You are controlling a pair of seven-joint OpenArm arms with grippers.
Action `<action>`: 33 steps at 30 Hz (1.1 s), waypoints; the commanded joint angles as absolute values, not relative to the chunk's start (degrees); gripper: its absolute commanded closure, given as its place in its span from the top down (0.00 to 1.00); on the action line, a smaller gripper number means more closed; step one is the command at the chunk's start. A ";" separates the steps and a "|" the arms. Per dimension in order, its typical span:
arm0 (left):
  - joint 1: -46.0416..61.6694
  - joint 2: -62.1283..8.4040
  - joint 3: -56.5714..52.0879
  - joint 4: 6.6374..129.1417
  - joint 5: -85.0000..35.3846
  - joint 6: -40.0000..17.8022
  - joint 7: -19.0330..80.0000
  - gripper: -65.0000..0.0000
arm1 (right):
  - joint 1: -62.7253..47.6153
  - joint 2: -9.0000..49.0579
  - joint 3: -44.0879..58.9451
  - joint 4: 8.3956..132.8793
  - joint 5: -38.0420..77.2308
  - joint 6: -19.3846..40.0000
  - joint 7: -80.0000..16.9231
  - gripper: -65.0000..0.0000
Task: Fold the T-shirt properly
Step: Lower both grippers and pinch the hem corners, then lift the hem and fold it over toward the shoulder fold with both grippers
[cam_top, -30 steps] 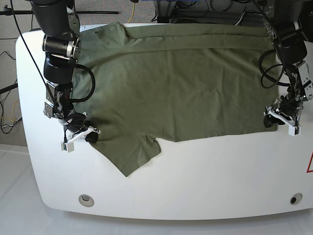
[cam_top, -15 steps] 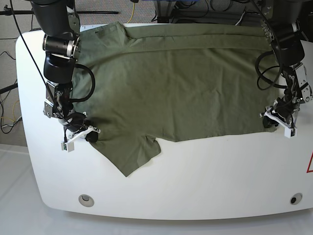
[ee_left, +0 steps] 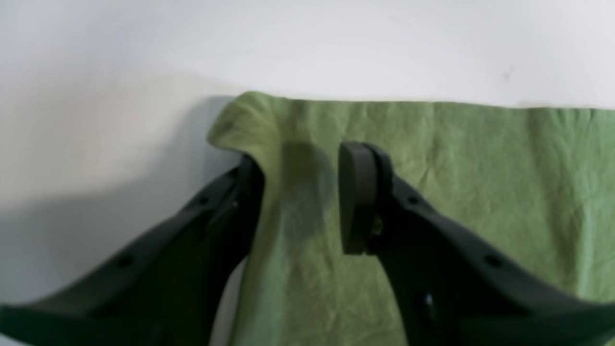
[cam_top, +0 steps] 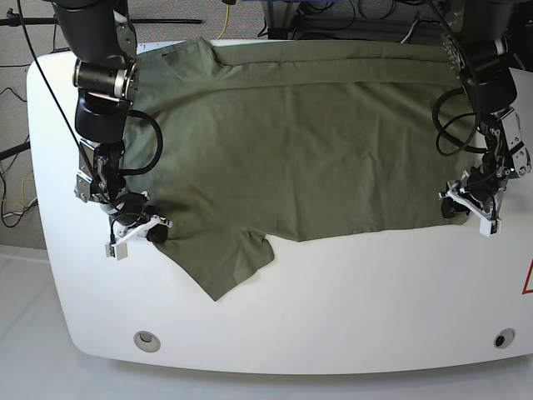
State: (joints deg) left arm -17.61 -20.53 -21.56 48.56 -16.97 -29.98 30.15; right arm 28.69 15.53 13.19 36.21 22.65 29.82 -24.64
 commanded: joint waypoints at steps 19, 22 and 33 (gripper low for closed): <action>-18.08 -21.55 -21.75 51.69 -16.75 -30.07 29.25 0.06 | 29.88 15.98 13.13 40.15 21.85 30.27 -28.56 0.00; -18.00 -21.52 -21.73 52.70 -16.73 -30.18 29.37 0.03 | 29.76 15.98 13.16 42.08 21.73 30.26 -30.67 0.00; -16.62 -21.42 -21.79 55.98 -17.02 -30.27 29.91 0.01 | 28.79 15.50 13.35 52.82 21.85 29.95 -40.94 0.00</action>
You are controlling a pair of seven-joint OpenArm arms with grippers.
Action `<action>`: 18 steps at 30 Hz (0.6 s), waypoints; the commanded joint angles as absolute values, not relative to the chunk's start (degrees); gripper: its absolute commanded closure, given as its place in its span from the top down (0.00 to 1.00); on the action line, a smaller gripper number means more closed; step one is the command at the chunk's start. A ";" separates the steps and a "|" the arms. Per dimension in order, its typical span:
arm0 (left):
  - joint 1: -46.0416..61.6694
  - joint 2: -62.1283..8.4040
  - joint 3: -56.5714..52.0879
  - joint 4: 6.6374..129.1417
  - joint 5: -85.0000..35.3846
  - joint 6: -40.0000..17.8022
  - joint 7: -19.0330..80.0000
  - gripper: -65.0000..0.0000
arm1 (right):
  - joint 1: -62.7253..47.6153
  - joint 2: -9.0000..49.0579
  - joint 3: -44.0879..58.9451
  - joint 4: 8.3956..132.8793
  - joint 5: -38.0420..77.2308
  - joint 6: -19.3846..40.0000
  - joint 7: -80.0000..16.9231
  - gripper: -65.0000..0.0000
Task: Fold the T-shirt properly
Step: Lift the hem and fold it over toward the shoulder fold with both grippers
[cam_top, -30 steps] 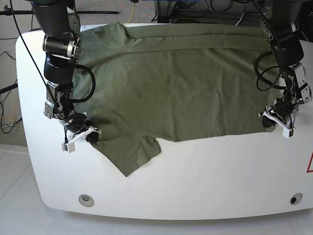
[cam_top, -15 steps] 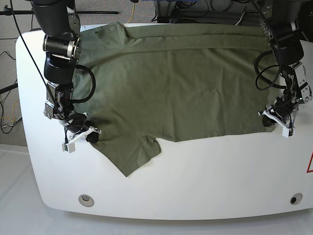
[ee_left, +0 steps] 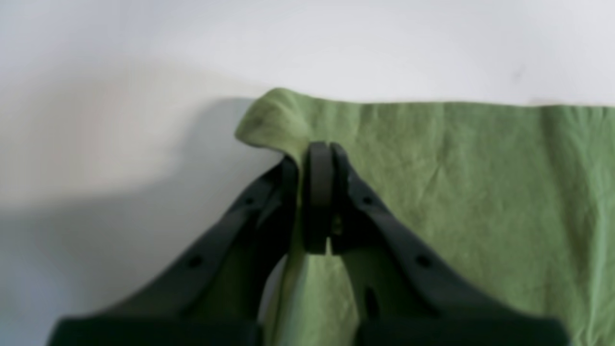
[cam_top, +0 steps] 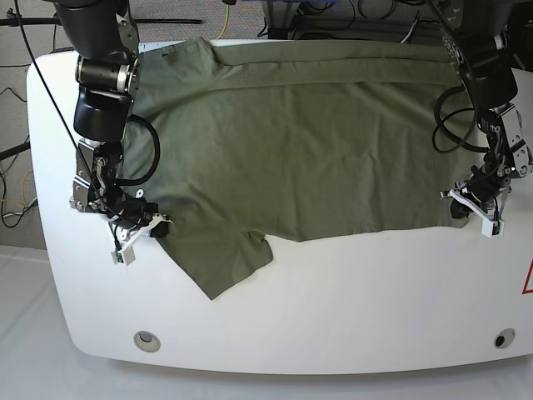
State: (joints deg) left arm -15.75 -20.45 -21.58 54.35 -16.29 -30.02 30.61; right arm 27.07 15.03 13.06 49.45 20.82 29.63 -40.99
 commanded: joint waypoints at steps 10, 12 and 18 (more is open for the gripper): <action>-16.03 -21.36 -21.98 59.16 -17.20 -30.06 30.38 0.01 | 27.79 13.57 13.37 64.26 21.71 30.05 -45.57 0.00; -15.81 -21.33 -22.02 60.13 -17.22 -30.09 30.50 0.01 | 27.56 13.35 13.42 65.75 21.69 30.09 -46.17 0.00; -11.84 -21.26 -22.66 67.14 -17.55 -30.12 30.93 0.01 | 24.07 13.85 13.10 72.78 22.38 30.01 -49.18 0.01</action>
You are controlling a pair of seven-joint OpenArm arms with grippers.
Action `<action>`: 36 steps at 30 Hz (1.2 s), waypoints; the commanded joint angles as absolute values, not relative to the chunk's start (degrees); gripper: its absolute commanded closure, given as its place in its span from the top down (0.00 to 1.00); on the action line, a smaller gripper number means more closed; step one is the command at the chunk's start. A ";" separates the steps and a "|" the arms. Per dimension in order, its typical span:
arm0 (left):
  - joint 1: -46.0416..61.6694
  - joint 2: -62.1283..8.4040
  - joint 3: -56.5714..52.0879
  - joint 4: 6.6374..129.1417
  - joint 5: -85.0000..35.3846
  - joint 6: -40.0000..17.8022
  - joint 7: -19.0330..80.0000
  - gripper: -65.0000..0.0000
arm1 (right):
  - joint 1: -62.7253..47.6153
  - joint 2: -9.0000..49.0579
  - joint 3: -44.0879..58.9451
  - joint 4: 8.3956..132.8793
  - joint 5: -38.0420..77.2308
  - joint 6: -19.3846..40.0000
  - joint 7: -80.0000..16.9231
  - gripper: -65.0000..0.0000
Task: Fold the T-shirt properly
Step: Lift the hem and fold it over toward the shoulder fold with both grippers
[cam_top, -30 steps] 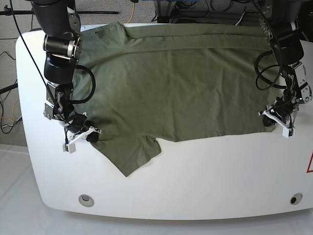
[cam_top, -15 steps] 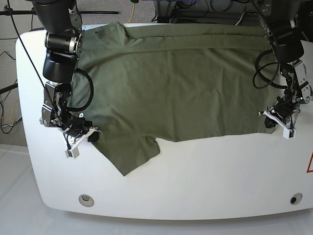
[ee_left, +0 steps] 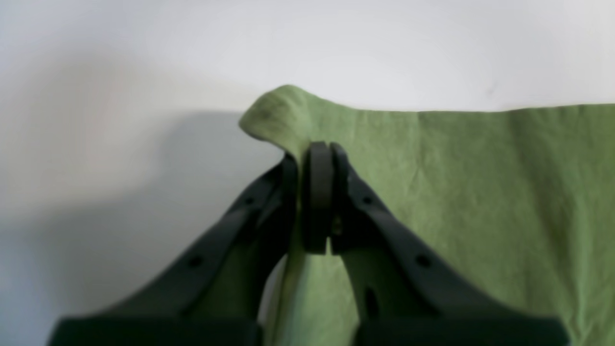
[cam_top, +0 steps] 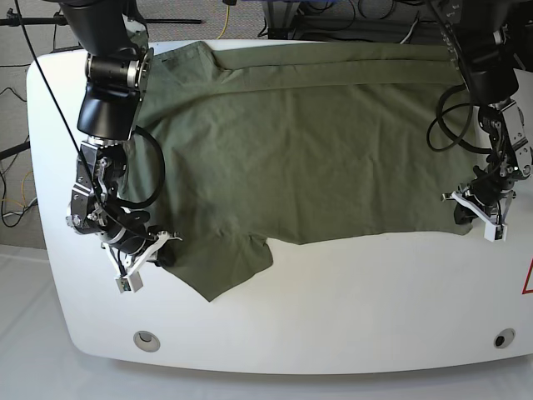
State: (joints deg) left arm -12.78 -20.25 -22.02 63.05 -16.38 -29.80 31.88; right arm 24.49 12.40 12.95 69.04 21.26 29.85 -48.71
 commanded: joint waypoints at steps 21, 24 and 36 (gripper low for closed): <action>2.94 -21.48 -23.01 83.80 -18.37 -30.85 30.65 0.00 | 12.45 15.94 12.83 87.44 22.37 30.20 -55.00 0.01; 4.03 -21.50 -23.07 84.46 -18.35 -31.04 30.74 0.00 | 11.87 15.98 12.88 88.17 22.42 30.21 -55.72 0.01; 5.62 -21.87 -23.61 85.73 -18.71 -30.72 31.18 0.00 | 8.59 16.09 14.05 91.88 21.95 30.20 -58.36 0.01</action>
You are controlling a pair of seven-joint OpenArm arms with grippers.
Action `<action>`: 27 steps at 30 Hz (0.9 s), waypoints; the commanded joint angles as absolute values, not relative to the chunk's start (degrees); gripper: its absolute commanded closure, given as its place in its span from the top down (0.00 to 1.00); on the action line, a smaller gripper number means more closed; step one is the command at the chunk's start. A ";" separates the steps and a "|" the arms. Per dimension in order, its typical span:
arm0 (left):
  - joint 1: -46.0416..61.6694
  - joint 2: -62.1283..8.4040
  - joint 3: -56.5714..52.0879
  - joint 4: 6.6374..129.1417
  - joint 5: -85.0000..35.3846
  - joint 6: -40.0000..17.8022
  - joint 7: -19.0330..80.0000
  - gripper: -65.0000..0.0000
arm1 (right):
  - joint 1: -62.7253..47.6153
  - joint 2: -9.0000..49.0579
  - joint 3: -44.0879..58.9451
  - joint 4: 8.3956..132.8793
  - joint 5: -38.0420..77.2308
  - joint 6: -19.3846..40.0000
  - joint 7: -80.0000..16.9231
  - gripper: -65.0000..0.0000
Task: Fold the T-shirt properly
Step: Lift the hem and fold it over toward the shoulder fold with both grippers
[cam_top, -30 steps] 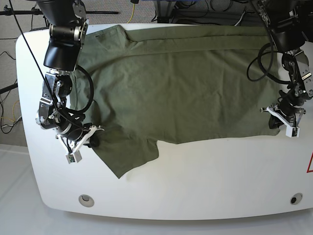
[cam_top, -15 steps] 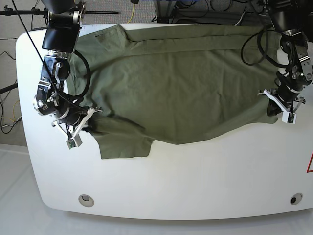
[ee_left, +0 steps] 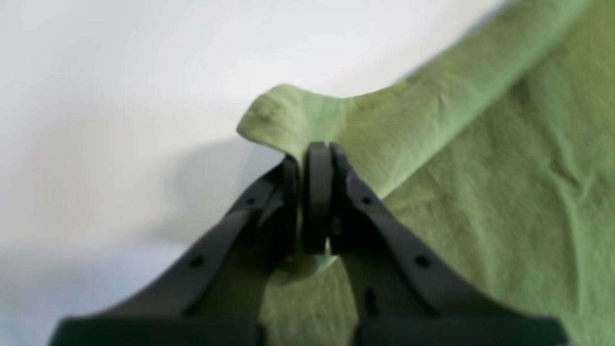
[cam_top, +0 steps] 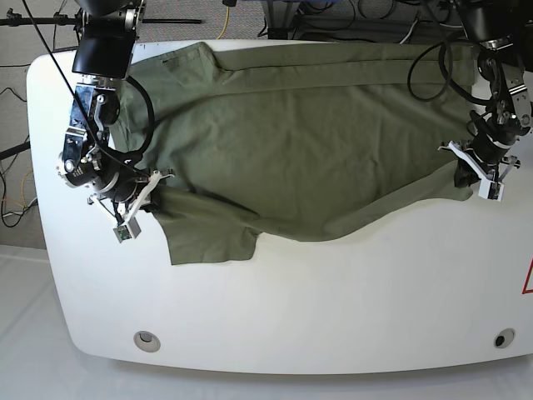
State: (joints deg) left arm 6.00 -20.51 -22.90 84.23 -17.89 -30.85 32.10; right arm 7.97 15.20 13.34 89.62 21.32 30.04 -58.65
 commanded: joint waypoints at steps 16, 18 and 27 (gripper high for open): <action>9.05 -22.66 -29.04 89.83 -20.17 -30.80 34.46 0.00 | 2.36 15.56 21.41 102.76 21.43 30.27 -64.48 0.00; 9.01 -22.65 -29.35 89.85 -20.27 -30.73 34.75 0.00 | 2.18 15.54 21.69 102.82 21.58 30.23 -64.48 0.00; 10.94 -22.77 -30.10 89.75 -20.22 -30.84 34.78 0.00 | 1.54 15.72 20.13 101.65 21.21 30.26 -64.23 0.00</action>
